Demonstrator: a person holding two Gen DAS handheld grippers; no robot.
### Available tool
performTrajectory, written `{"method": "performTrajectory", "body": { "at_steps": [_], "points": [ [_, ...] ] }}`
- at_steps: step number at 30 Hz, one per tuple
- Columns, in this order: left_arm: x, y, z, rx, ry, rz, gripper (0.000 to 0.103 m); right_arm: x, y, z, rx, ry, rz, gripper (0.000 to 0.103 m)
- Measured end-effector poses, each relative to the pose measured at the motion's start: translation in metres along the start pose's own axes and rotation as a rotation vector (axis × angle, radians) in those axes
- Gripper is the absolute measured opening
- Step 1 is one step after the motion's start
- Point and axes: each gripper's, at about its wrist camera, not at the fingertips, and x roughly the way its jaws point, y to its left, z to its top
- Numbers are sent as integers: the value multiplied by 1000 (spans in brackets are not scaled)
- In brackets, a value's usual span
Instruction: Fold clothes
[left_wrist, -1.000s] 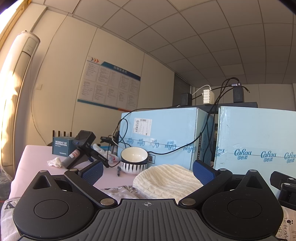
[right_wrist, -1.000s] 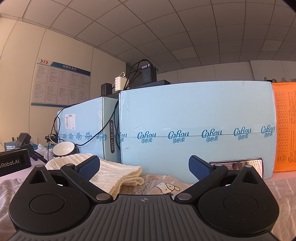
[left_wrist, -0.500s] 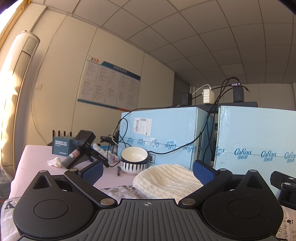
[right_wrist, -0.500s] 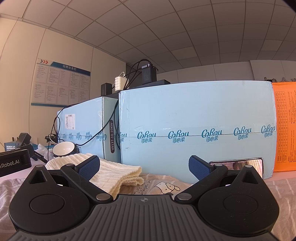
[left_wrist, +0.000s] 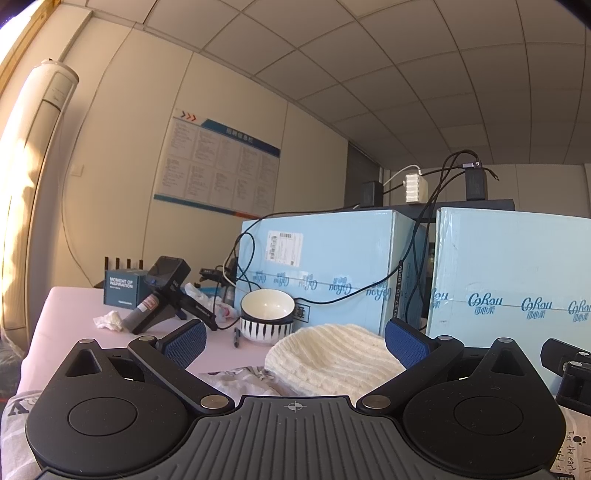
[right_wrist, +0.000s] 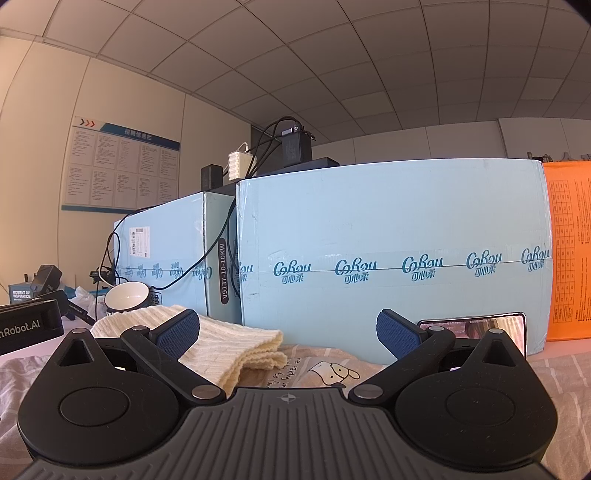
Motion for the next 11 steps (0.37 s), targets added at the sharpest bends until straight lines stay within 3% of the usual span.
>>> {"method": "performTrajectory", "body": {
  "at_steps": [11],
  "points": [
    [1, 0, 0, 1, 1, -1, 103, 0, 0, 0, 2, 2, 0, 103]
  ]
}}
